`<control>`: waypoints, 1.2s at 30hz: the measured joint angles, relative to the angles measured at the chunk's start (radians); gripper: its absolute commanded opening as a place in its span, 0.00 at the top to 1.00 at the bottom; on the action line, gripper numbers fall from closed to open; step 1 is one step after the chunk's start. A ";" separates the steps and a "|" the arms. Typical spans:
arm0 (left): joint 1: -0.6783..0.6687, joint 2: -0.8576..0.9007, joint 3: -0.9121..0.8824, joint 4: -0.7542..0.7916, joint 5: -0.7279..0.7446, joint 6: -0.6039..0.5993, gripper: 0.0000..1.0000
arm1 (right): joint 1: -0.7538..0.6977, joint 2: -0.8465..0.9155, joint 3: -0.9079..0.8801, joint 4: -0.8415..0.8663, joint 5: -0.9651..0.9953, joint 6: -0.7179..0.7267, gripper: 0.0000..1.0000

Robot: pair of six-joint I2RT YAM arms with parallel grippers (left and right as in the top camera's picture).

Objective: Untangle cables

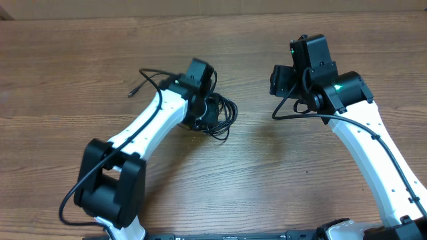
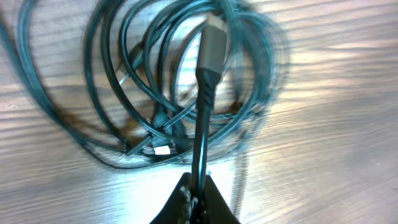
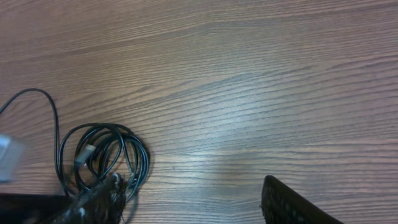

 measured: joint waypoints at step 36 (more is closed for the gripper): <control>0.079 -0.169 0.163 -0.245 -0.322 -0.167 0.10 | 0.021 0.180 -0.015 0.073 -0.257 0.015 0.28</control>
